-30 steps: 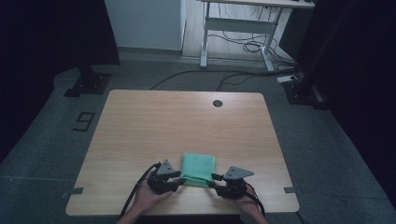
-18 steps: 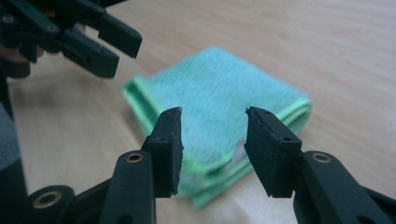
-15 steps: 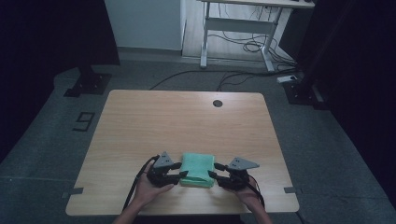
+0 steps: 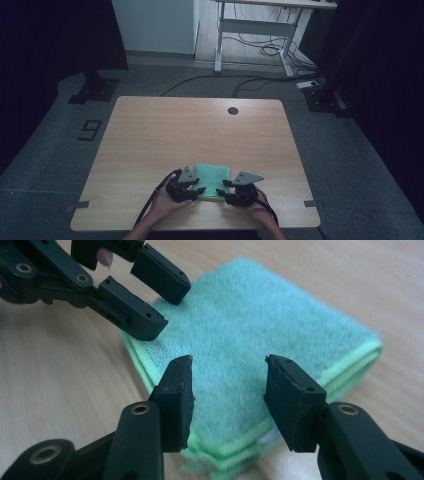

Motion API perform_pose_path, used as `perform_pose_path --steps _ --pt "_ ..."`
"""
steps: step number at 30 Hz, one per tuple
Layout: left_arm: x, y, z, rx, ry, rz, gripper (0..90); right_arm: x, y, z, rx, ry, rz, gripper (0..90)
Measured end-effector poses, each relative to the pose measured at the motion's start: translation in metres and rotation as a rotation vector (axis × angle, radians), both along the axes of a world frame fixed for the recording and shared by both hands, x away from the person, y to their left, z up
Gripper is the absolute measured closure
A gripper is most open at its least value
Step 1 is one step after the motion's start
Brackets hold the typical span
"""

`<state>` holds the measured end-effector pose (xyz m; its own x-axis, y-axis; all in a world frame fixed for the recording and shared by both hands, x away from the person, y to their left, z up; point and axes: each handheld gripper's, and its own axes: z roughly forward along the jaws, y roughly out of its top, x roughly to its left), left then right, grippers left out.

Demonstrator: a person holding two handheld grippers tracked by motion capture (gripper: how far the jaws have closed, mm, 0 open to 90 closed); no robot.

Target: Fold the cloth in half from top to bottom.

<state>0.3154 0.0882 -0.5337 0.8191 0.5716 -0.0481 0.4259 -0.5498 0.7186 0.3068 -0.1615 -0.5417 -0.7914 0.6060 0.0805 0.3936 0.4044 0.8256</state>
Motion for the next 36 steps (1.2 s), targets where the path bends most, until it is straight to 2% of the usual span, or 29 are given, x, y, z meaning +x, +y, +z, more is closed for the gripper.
perform_pose_path --steps 4,9,11,14,18,20,25,31,33,36 --pt "0.001 0.002 -0.004 -0.013 0.017 0.010 54.1 -0.002 -0.001 -0.005 -0.035 0.009 0.000 54.0" --pt "0.000 0.001 -0.003 -0.005 0.007 0.012 53.0 -0.003 -0.001 -0.006 -0.043 0.005 0.003 53.1" --pt "0.000 0.002 0.005 -0.024 0.000 0.009 51.9 -0.003 -0.002 -0.004 -0.027 0.004 0.004 52.4" --pt "0.004 0.003 0.018 -0.049 -0.018 0.012 51.7 0.002 -0.005 0.005 0.018 -0.011 -0.025 52.4" --pt "0.018 0.000 0.029 -0.053 -0.031 0.032 51.6 0.017 -0.006 0.016 0.049 -0.016 -0.068 52.6" --pt "0.030 -0.003 0.027 -0.062 -0.008 0.047 52.0 0.026 -0.003 0.018 0.051 -0.013 -0.084 53.0" --pt "0.051 -0.005 0.013 -0.053 0.037 0.082 52.6 0.049 0.010 0.011 -0.002 0.007 -0.118 52.9" --pt "0.053 -0.005 -0.001 -0.016 0.060 0.092 52.7 0.057 0.012 -0.002 -0.055 0.043 -0.125 53.0" --pt "0.053 -0.005 -0.005 -0.024 0.061 0.097 52.7 0.057 0.011 -0.004 -0.052 0.053 -0.125 53.5" --pt "0.052 -0.005 -0.006 -0.023 0.057 0.099 52.9 0.056 0.011 -0.006 -0.054 0.044 -0.126 53.7"
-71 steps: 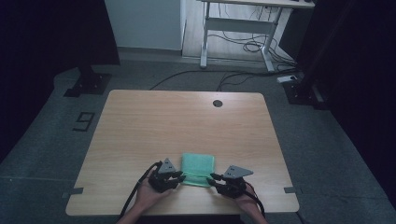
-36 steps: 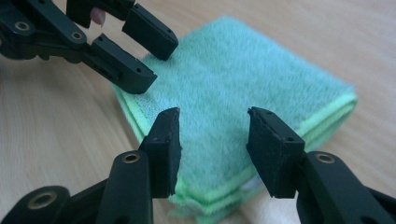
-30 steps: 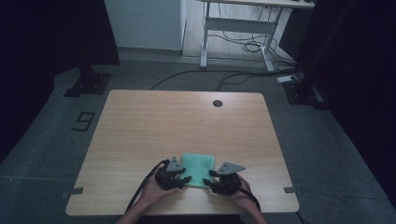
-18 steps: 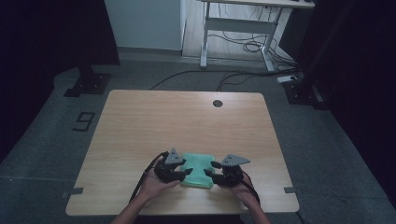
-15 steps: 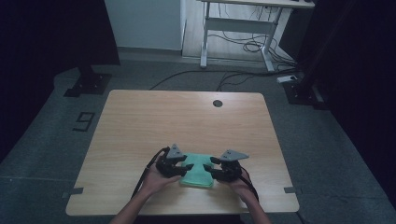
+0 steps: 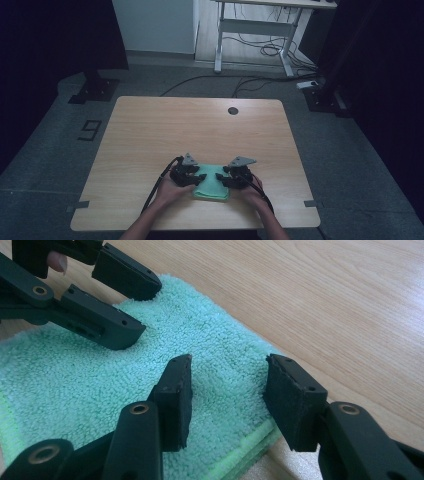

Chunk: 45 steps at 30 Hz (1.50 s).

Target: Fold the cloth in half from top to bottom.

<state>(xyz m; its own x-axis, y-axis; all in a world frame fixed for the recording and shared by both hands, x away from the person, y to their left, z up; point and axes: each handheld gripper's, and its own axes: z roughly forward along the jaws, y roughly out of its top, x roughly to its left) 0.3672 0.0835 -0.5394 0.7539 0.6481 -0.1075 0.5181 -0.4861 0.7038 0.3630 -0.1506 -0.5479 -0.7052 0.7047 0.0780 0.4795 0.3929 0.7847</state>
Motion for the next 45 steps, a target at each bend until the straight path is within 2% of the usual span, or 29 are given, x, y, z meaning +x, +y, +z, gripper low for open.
perform_pose_path --steps 5,12,14,18,20,22,25,29,33,36,37,39,40,43,45 --pt "0.000 0.001 -0.001 0.000 -0.003 -0.001 53.0 0.000 -0.002 -0.003 0.023 0.001 -0.003 54.2" --pt "-0.003 0.002 -0.002 -0.004 -0.011 0.013 52.9 -0.002 -0.003 -0.001 0.006 0.000 -0.003 54.5" --pt "-0.003 0.001 -0.002 -0.002 -0.007 0.017 52.7 -0.004 -0.003 0.002 0.000 -0.017 -0.005 54.4" --pt "-0.003 0.000 -0.001 0.000 -0.007 0.022 51.8 -0.023 -0.003 0.019 0.057 -0.051 0.023 53.9" --pt "-0.004 0.000 -0.001 0.006 -0.011 0.018 50.9 -0.037 0.000 0.022 0.049 -0.055 0.064 52.8" --pt "-0.005 -0.001 -0.001 0.005 -0.014 0.021 49.2 -0.050 0.003 0.019 0.023 -0.054 0.096 51.2" --pt "-0.008 0.001 0.002 0.004 -0.025 0.031 45.2 -0.061 0.005 0.012 0.008 -0.040 0.111 49.0" --pt "-0.024 0.008 0.009 -0.010 -0.041 -0.004 44.8 -0.070 0.004 0.006 0.011 -0.034 0.112 48.3" --pt "-0.042 0.008 0.010 0.021 -0.055 -0.053 44.0 -0.072 0.002 0.002 0.001 -0.029 0.105 47.9" --pt "-0.053 0.006 0.009 0.029 -0.056 -0.086 43.8 -0.072 0.002 0.001 -0.008 -0.028 0.101 47.6" --pt "-0.055 0.005 0.008 0.046 -0.057 -0.096 43.7 -0.072 0.002 0.000 -0.013 -0.029 0.102 47.6" --pt "-0.055 0.002 0.005 0.073 -0.052 -0.100 44.3 -0.073 0.002 -0.002 -0.018 -0.029 0.099 47.8" --pt "-0.054 0.001 0.002 0.073 -0.045 -0.097 44.5 -0.073 0.002 -0.003 -0.016 -0.031 0.099 48.3" --pt "-0.048 0.002 0.000 0.042 -0.014 -0.085 44.6 -0.070 0.002 -0.004 -0.025 -0.036 0.101 49.7" --pt "-0.044 0.002 -0.001 0.032 -0.008 -0.078 44.7 -0.067 0.002 -0.004 -0.026 -0.035 0.098 50.1"
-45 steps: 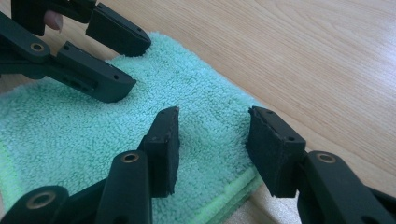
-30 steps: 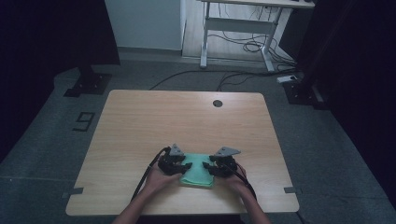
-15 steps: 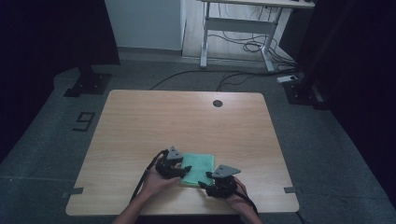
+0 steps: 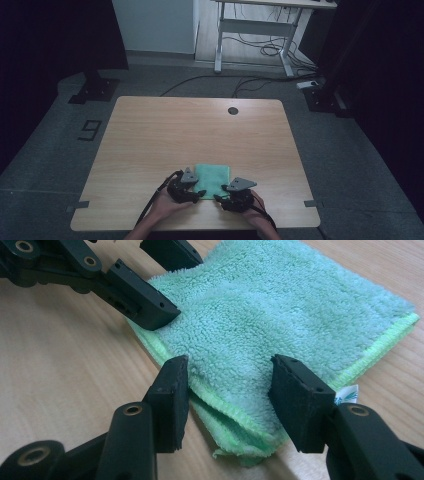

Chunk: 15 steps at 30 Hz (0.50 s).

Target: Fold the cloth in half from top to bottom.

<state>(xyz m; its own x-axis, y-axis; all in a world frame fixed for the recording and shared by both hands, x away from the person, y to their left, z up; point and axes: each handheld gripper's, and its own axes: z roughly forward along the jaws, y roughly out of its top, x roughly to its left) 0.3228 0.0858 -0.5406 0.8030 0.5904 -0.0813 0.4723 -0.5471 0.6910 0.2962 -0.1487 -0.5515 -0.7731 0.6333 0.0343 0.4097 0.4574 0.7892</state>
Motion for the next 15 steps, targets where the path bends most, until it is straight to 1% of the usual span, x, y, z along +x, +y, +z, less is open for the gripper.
perform_pose_path --steps 3,8,12,15 --pt "0.007 -0.002 0.000 0.004 -0.002 0.015 45.0 0.009 -0.001 0.000 0.005 0.002 -0.008 50.5" --pt "0.029 -0.006 0.000 -0.002 0.002 0.044 45.5 0.030 -0.002 0.000 0.015 0.007 -0.041 50.6" --pt "0.045 -0.008 0.000 -0.002 0.003 0.053 45.9 0.044 -0.003 0.000 0.014 0.008 -0.061 50.6" --pt "0.053 -0.009 0.001 -0.004 0.003 0.066 45.9 0.052 -0.003 0.000 0.022 0.010 -0.076 50.6"
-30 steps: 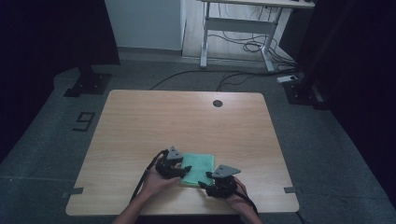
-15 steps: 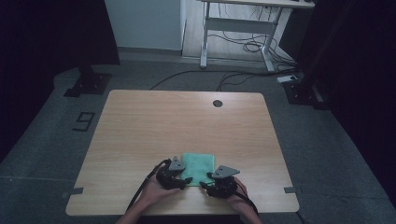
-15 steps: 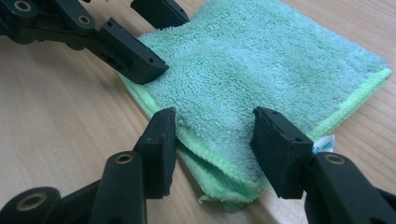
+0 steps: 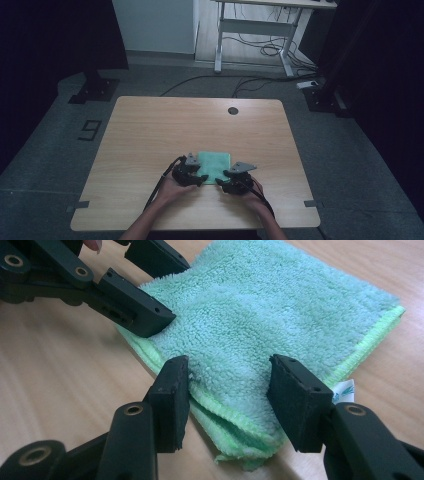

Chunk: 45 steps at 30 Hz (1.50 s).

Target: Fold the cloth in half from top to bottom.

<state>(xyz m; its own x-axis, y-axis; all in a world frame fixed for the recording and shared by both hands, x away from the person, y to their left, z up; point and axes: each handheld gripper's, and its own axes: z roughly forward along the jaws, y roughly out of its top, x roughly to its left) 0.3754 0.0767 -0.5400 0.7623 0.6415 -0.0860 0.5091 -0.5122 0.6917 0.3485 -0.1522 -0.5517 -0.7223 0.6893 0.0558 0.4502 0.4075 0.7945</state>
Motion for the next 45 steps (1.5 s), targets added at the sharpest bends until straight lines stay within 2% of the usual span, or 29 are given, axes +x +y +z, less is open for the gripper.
perform_pose_path --steps 3,7,13,22,32,38,42,45 --pt "0.005 0.000 0.000 -0.007 0.003 0.011 46.0 0.003 0.001 0.000 -0.002 -0.002 -0.013 50.4" --pt "0.004 0.001 0.003 -0.015 -0.007 0.019 45.8 0.002 0.000 0.001 0.011 -0.020 -0.015 48.9" --pt "-0.006 0.011 0.023 -0.077 -0.059 0.030 45.7 -0.007 -0.009 0.009 0.087 -0.065 -0.032 47.9" --pt "-0.024 0.022 0.039 -0.096 -0.094 0.029 45.1 -0.021 -0.023 0.021 0.134 -0.099 -0.054 45.8" --pt "-0.045 0.038 0.036 -0.114 -0.095 0.040 44.5 -0.037 -0.033 0.027 0.178 -0.117 -0.079 45.5" --pt "-0.055 0.047 0.032 -0.121 -0.083 0.057 44.1 -0.046 -0.042 0.027 0.182 -0.117 -0.089 44.9" --pt "-0.062 0.054 0.030 -0.108 -0.087 0.067 43.4 -0.053 -0.048 0.026 0.192 -0.114 -0.104 44.3" --pt "-0.069 0.062 0.028 -0.123 -0.081 0.079 43.0 -0.059 -0.052 0.025 0.187 -0.110 -0.110 43.5"
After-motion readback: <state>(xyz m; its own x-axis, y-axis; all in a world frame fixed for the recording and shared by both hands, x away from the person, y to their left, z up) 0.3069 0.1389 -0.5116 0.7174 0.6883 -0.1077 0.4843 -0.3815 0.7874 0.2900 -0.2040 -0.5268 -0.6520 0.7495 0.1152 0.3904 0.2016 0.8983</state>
